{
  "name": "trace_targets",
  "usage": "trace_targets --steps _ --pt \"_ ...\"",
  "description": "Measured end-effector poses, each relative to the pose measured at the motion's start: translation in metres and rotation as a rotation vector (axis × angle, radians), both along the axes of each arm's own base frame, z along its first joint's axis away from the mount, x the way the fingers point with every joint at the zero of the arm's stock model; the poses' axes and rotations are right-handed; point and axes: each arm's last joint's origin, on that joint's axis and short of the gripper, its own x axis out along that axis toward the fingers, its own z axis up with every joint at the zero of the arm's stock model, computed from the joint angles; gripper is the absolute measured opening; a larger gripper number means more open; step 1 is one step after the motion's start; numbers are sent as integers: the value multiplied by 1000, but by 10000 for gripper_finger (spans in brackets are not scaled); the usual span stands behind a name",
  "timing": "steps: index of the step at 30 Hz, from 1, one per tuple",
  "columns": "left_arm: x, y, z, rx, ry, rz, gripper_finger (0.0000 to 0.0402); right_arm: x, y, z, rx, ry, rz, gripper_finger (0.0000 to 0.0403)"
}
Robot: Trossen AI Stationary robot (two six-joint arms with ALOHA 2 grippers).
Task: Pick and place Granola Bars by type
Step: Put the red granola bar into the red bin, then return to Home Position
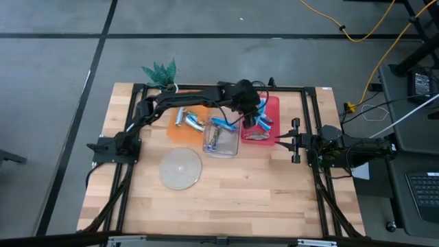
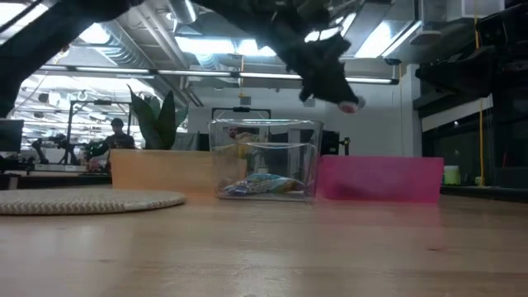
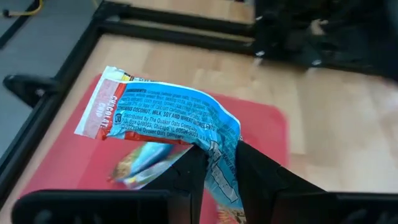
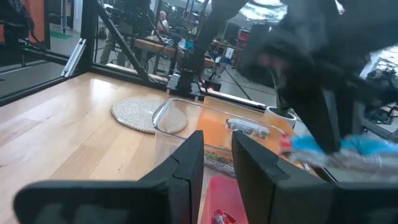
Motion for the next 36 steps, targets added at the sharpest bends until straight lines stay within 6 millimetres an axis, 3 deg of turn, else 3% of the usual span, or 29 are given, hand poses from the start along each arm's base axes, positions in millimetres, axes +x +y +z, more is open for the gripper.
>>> trace_targets --steps 9,14,19,25,36 --pt "4 33 -30 -46 8 13 75 0 0 0 0 0 0 87" --pt "10 37 -55 -85 51 37 75 0 0 0 0 -1 0 87" --pt "12 35 -66 -98 78 35 75 0 0 0 0 0 0 87" --pt "14 32 -68 -110 73 35 91 0 0 0 0 -1 0 87" --pt "13 31 -64 -125 71 32 177 0 0 0 0 0 0 87"
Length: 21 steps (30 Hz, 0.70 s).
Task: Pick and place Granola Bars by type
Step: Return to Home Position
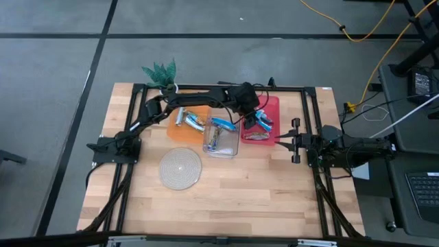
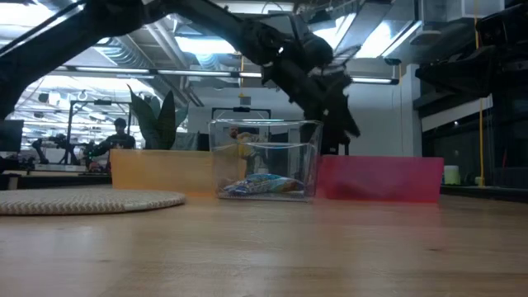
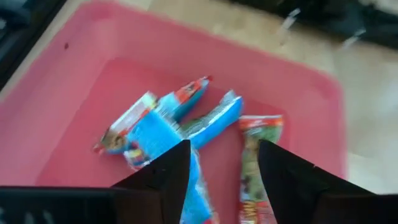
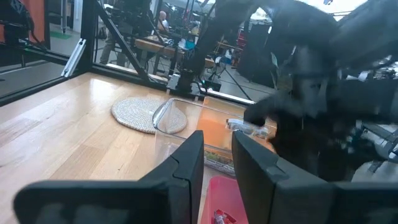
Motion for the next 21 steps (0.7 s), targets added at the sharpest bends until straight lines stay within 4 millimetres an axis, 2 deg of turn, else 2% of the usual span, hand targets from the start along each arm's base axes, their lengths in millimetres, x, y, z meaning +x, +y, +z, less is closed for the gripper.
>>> trace_targets --steps 2,6,13,18,21 --pt "-3 -1 13 -19 -25 -24 186 0 0 0 0 0 0 87" --pt "-20 -5 53 -69 -67 -52 195 0 0 0 0 0 0 87" --pt "-77 -18 136 -38 -52 -24 194 0 0 0 0 0 0 87" --pt "-125 -51 192 83 -116 -85 196 0 0 0 0 0 0 87" --pt "-156 -78 215 172 -231 -172 194 0 0 0 0 0 -1 87"
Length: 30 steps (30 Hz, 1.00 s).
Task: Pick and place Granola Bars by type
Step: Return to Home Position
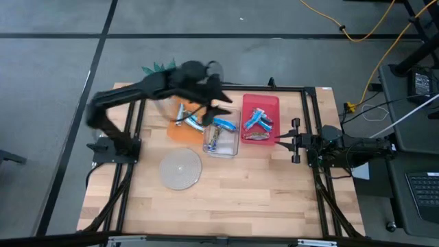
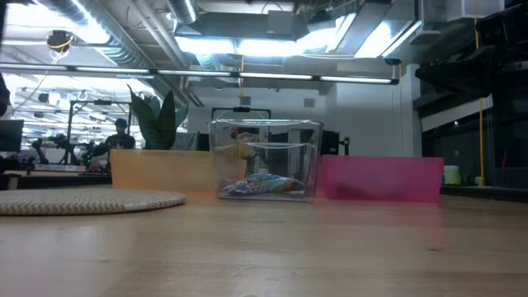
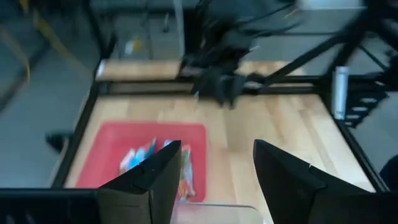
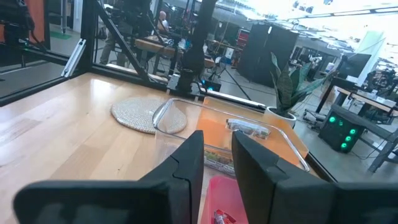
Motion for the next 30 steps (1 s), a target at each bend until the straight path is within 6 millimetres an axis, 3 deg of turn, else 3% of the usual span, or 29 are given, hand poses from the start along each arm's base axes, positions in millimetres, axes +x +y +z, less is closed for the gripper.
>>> trace_targets --steps 4,7,16,20,24,30 --pt "-43 -27 -2 96 -143 -71 195 0 0 0 0 -1 0 87" --pt "-75 -37 -26 114 -215 -74 196 0 0 0 0 0 0 87" --pt "-154 -48 -150 54 -484 116 196 0 0 0 0 0 1 87" --pt "-181 -52 -190 32 -608 181 194 0 0 0 0 0 1 87" --pt "-201 -56 -214 6 -663 200 196 0 0 0 0 -1 0 87" --pt "-222 -59 -224 -43 -756 212 193 0 0 0 0 -1 1 87"
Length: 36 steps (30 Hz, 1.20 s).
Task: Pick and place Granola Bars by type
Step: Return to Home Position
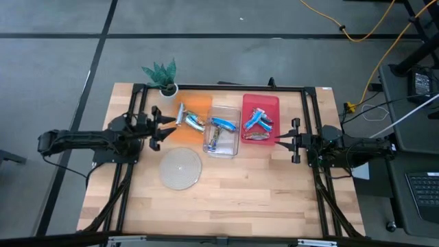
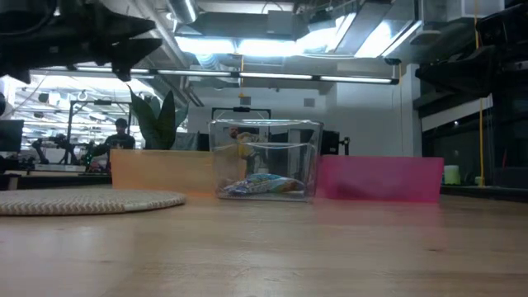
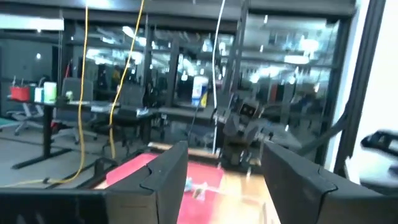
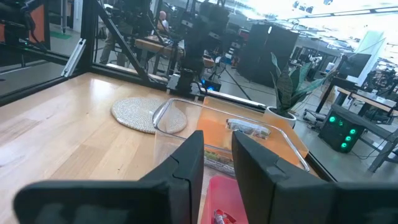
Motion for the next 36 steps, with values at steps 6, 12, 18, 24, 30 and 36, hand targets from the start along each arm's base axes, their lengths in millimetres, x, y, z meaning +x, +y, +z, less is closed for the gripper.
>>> trace_targets --steps 6,12,18,24,30,36 --pt "-11 -3 -9 -32 9 -46 196 0 0 0 0 1 0 87" --pt "-17 -5 -19 -7 112 -39 195 0 0 0 0 0 0 87" --pt "-21 -4 -34 17 258 13 194 0 0 0 0 1 0 87" --pt "-22 -7 -36 83 282 -21 196 0 0 0 0 0 0 87" --pt "-19 -8 -39 112 331 -16 195 0 0 0 0 1 0 87" --pt "-19 -8 -40 96 333 -18 194 0 0 0 0 1 0 87"
